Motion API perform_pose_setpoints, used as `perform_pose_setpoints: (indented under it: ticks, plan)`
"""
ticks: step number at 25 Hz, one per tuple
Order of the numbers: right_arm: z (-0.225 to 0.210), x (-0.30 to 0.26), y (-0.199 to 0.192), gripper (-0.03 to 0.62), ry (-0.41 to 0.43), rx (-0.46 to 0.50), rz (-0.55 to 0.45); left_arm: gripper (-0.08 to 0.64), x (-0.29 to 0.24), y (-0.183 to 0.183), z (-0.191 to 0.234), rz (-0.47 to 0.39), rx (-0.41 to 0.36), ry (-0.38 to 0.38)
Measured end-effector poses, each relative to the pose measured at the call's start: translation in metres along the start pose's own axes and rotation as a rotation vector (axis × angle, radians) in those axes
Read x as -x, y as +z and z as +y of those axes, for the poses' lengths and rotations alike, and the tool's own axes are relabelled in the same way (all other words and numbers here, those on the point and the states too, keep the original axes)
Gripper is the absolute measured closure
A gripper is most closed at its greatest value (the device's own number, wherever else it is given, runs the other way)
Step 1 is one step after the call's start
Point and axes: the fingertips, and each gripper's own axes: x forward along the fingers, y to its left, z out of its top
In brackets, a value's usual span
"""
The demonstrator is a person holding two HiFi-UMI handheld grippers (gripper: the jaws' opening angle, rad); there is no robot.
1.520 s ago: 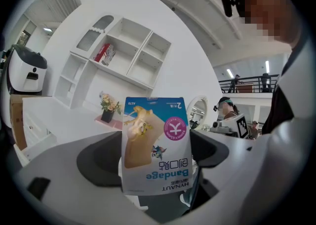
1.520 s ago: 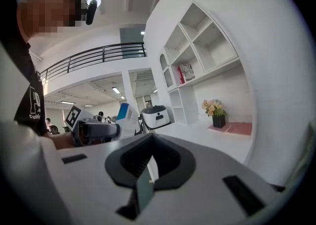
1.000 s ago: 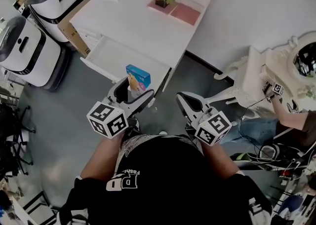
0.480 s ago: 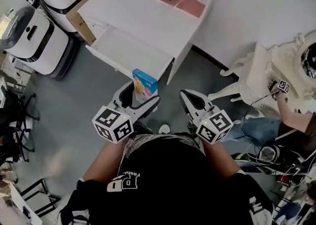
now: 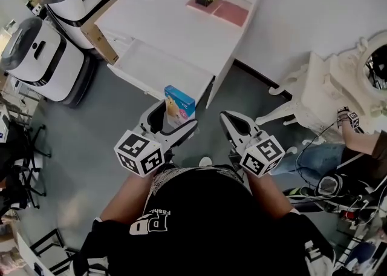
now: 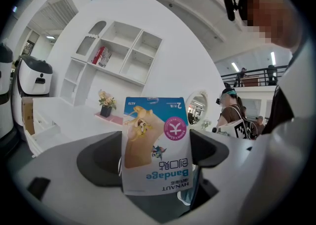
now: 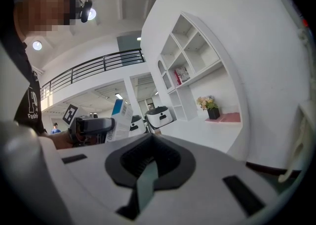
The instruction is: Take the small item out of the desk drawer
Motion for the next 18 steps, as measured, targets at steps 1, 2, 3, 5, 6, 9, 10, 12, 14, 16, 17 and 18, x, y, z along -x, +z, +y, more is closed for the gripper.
perform_pose_setpoints:
  ticks: [1, 2, 3, 5, 6, 9, 10, 12, 14, 16, 17, 18]
  plan:
    - [0.003, -0.004, 0.000, 0.586, -0.003, 0.001, 0.001, 0.135, 0.003, 0.001, 0.002, 0.001, 0.000, -0.004]
    - [0.006, -0.008, -0.001, 0.585, -0.007, 0.002, 0.001, 0.135, 0.005, 0.001, 0.004, 0.003, 0.001, -0.008]
    - [0.010, -0.011, -0.001, 0.586, -0.012, 0.003, 0.001, 0.135, 0.008, 0.001, 0.007, 0.006, 0.003, -0.013]
    - [0.016, -0.017, -0.002, 0.586, -0.023, 0.008, 0.001, 0.135, 0.013, 0.000, 0.011, 0.010, 0.004, -0.021]
    - [0.019, -0.020, -0.003, 0.586, -0.029, 0.010, 0.001, 0.135, 0.015, 0.000, 0.014, 0.011, 0.004, -0.024]
    - [0.024, -0.026, -0.007, 0.586, -0.047, 0.015, 0.005, 0.135, 0.019, 0.000, 0.021, 0.012, 0.006, -0.034]
    - [0.026, -0.027, -0.007, 0.586, -0.053, 0.016, 0.006, 0.135, 0.020, 0.000, 0.023, 0.014, 0.006, -0.038]
    - [0.029, -0.030, -0.008, 0.586, -0.065, 0.016, 0.007, 0.135, 0.023, 0.000, 0.027, 0.020, 0.003, -0.047]
    - [0.031, -0.033, -0.008, 0.586, -0.075, 0.016, 0.009, 0.135, 0.026, -0.001, 0.031, 0.025, -0.002, -0.054]
    - [0.032, -0.036, -0.008, 0.586, -0.082, 0.017, 0.010, 0.135, 0.028, 0.000, 0.033, 0.028, -0.009, -0.058]
    - [0.032, -0.037, -0.007, 0.586, -0.084, 0.018, 0.009, 0.135, 0.028, 0.000, 0.034, 0.029, -0.010, -0.061]
    - [0.033, -0.038, -0.006, 0.586, -0.087, 0.021, 0.009, 0.135, 0.029, 0.000, 0.036, 0.030, -0.010, -0.065]
